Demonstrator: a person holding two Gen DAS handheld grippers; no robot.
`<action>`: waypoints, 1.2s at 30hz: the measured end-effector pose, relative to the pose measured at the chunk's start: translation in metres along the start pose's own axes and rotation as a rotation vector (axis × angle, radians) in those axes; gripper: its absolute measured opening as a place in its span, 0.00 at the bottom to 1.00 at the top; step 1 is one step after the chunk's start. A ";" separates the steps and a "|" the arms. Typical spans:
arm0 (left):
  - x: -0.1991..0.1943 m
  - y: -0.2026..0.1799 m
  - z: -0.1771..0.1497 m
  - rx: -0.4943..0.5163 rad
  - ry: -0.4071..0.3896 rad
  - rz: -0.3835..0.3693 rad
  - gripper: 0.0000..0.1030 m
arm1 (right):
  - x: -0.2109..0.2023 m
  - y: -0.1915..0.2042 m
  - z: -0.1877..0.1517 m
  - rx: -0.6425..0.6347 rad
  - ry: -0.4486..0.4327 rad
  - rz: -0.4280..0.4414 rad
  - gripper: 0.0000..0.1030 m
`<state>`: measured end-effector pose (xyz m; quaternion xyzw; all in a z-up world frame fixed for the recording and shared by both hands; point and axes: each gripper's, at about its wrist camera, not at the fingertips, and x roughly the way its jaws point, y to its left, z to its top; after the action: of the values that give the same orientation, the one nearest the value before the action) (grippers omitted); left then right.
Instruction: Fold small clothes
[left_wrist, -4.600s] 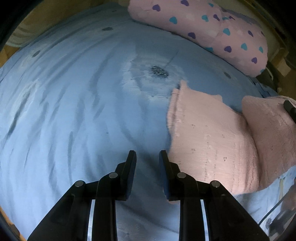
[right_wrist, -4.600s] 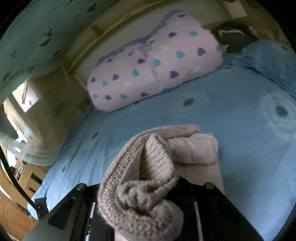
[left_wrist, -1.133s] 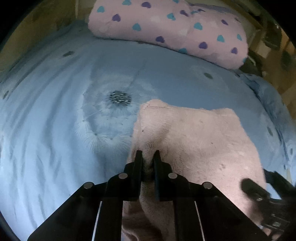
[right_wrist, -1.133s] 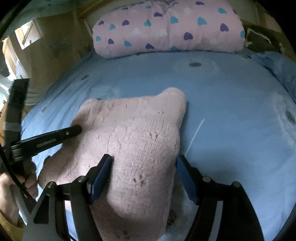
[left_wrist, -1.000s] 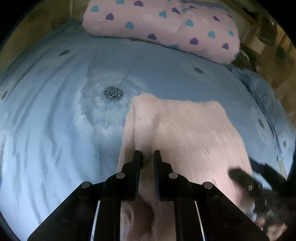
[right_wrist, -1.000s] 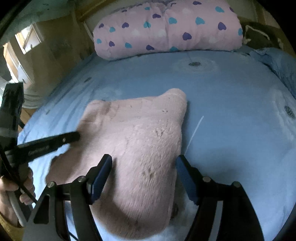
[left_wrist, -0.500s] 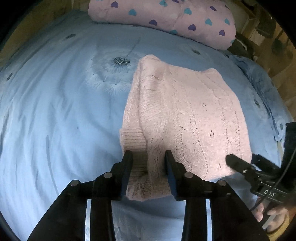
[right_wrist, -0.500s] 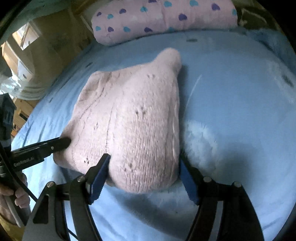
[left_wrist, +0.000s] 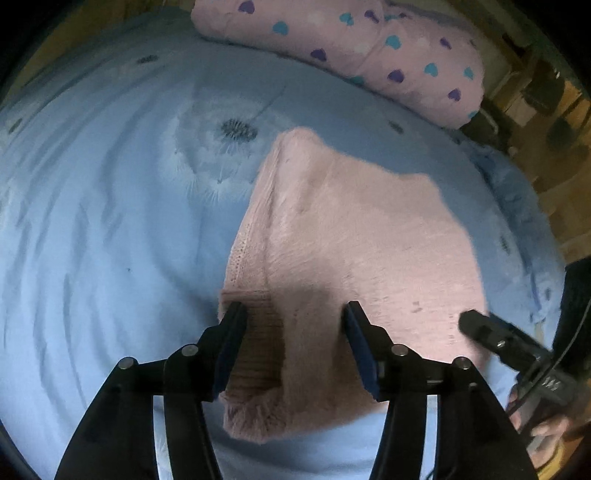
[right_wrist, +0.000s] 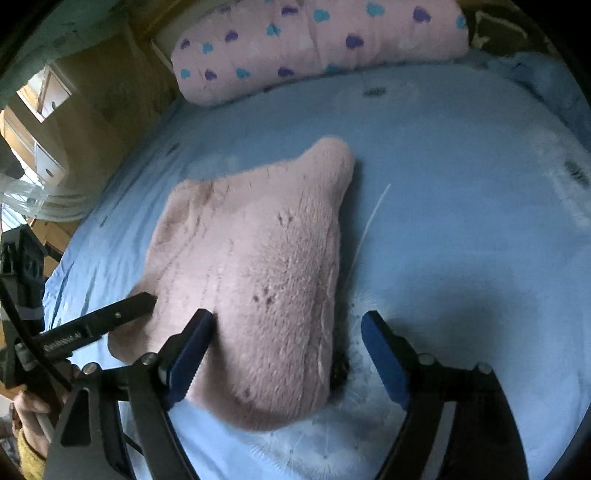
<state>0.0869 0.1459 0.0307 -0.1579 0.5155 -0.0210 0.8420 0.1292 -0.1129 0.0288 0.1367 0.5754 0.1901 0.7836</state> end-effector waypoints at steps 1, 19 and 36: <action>0.002 -0.001 -0.002 0.015 -0.009 0.010 0.48 | 0.005 -0.002 0.002 0.006 0.013 0.015 0.83; 0.021 0.029 -0.006 -0.104 0.004 -0.128 0.66 | 0.051 0.001 0.005 -0.005 -0.006 0.135 0.91; 0.025 0.037 -0.004 -0.153 0.005 -0.314 0.32 | 0.053 0.003 0.014 0.033 -0.007 0.212 0.52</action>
<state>0.0902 0.1749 -0.0035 -0.2999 0.4866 -0.1134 0.8126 0.1566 -0.0858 -0.0104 0.2104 0.5581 0.2618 0.7588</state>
